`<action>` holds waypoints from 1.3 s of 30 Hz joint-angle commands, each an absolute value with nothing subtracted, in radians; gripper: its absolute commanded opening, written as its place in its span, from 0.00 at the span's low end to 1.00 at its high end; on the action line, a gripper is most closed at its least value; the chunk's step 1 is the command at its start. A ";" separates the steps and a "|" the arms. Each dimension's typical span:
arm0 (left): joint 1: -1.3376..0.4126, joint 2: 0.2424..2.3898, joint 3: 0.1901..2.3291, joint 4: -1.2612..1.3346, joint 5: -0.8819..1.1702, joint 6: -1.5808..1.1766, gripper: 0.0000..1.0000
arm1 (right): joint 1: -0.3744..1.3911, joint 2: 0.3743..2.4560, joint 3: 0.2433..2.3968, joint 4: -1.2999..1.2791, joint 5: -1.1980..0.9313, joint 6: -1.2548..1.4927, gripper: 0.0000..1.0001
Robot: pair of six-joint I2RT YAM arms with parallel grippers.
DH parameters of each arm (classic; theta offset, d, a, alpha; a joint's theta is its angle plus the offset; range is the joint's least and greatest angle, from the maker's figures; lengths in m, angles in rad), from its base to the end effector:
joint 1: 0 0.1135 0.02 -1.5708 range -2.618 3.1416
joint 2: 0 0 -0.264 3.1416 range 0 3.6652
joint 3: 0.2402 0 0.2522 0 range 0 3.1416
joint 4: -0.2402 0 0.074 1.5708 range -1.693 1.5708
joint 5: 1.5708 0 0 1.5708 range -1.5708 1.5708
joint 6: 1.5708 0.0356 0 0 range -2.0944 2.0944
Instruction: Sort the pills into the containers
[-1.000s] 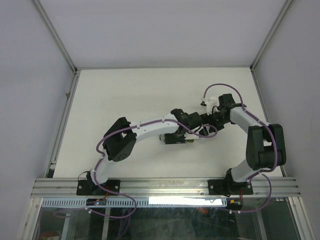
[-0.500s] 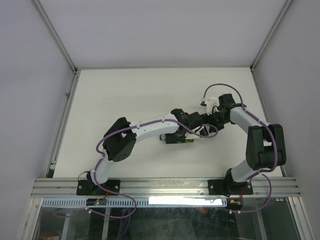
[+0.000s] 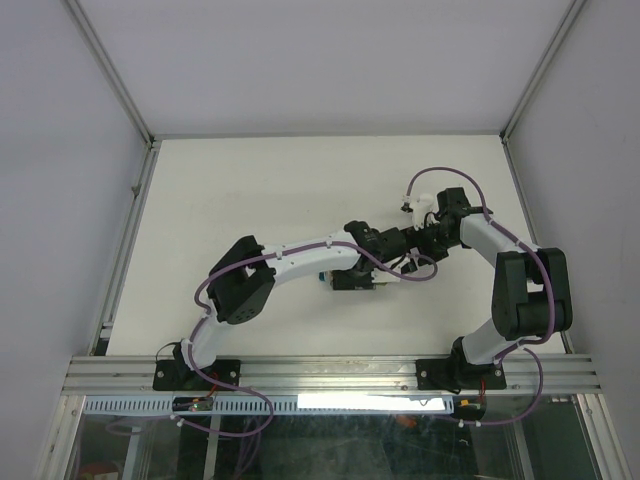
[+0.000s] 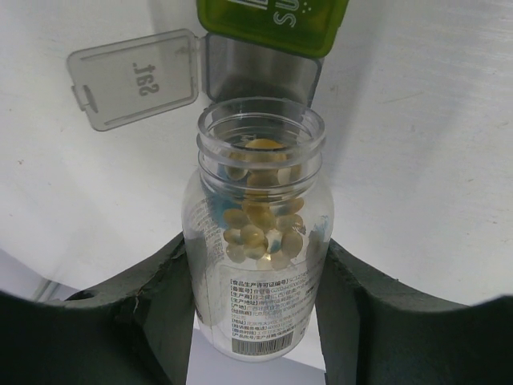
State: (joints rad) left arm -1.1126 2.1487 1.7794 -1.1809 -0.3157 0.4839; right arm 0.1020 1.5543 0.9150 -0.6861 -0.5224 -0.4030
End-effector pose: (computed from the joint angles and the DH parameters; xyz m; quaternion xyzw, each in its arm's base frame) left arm 0.1942 -0.3687 0.1943 0.7061 0.6904 0.1463 0.0583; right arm 0.2703 0.0455 0.1778 -0.2701 0.9205 0.2357 0.1553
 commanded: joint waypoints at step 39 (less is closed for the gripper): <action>-1.124 2.108 1.826 -1.182 -0.345 0.469 0.00 | 0.091 1.521 0.943 -0.686 -0.557 -0.422 0.91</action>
State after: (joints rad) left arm -1.1110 2.1384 1.7424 -1.1584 -0.3355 0.4847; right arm 0.0948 1.5513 0.9150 -0.6903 -0.5316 -0.4133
